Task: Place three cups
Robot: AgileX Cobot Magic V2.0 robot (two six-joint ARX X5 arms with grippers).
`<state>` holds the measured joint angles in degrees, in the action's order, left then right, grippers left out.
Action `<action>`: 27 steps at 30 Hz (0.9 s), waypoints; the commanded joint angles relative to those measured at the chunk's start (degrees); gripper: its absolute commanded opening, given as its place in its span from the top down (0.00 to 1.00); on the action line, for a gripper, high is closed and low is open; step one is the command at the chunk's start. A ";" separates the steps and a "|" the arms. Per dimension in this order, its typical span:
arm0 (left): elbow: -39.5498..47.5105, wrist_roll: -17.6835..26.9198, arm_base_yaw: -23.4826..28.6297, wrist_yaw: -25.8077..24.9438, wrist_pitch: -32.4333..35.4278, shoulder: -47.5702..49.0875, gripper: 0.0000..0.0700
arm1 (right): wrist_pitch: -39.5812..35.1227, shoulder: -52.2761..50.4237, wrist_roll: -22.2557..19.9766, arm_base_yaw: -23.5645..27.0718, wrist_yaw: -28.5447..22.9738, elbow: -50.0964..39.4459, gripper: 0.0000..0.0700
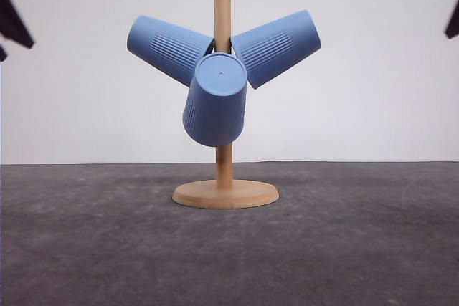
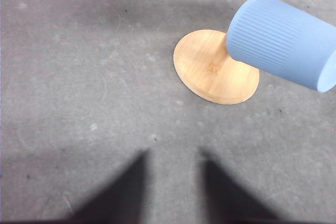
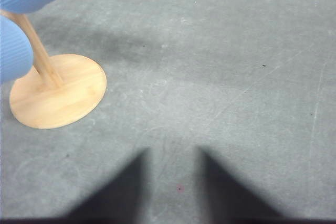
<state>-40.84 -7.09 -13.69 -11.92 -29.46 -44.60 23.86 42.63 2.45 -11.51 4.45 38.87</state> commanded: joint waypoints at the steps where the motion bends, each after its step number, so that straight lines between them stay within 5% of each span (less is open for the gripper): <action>1: -0.48 0.00 -0.11 0.04 1.11 -0.26 1.00 | -0.31 0.33 -0.54 -0.02 0.04 0.46 0.98; 19: -0.19 2.37 0.10 0.28 1.33 0.35 1.00 | -0.79 0.31 -0.56 -0.02 0.04 0.46 0.98; 27: 15.85 7.56 4.72 4.01 14.25 16.92 1.00 | -0.77 0.31 -0.56 -0.02 0.04 0.46 0.98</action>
<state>-26.38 -1.20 -9.49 -8.58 -16.59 -29.29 23.75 42.63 2.31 -11.51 4.45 38.87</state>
